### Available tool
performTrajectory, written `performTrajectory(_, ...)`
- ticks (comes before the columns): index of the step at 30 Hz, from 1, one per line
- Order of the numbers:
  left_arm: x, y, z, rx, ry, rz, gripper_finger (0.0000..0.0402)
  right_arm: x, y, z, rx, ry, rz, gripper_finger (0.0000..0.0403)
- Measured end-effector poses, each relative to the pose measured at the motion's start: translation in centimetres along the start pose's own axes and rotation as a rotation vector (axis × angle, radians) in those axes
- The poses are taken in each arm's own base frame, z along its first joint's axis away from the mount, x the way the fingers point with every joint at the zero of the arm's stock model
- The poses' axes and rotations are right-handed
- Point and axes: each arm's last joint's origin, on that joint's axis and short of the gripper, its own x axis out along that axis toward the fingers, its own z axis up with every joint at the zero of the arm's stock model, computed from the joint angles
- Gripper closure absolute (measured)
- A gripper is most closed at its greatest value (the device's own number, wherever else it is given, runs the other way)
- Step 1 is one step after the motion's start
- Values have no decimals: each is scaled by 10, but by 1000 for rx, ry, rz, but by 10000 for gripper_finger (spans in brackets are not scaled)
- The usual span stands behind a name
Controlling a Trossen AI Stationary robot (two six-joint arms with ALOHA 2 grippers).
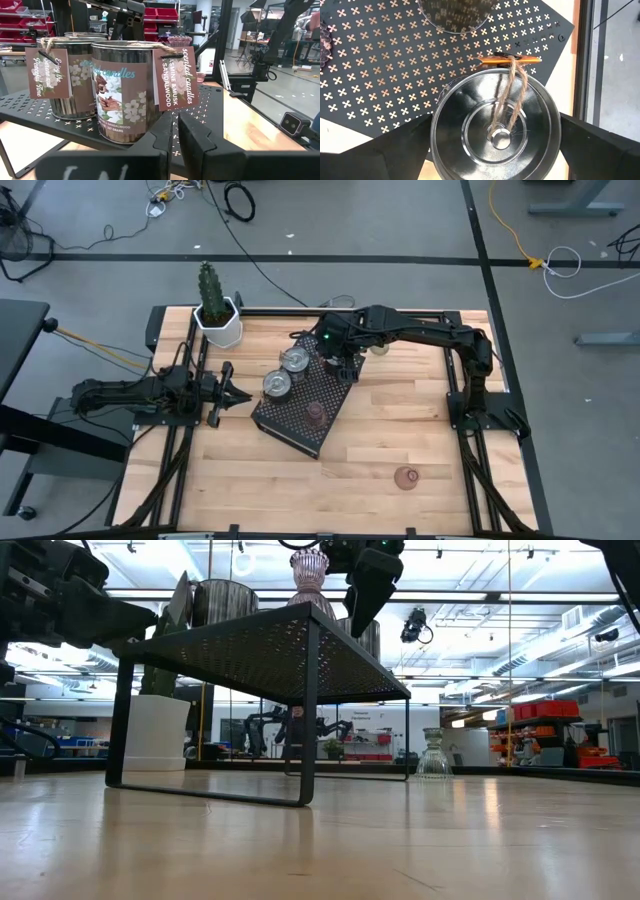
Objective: Pick & Place candle stick holders
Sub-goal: Put the silver scented candle on the shelf
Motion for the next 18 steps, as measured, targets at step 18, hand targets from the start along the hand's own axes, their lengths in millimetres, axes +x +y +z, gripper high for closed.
performTrajectory(18, 0, 0, 0, 0, 0, 0, 367, 0, 0, 1, -3, -10, -2, 3)
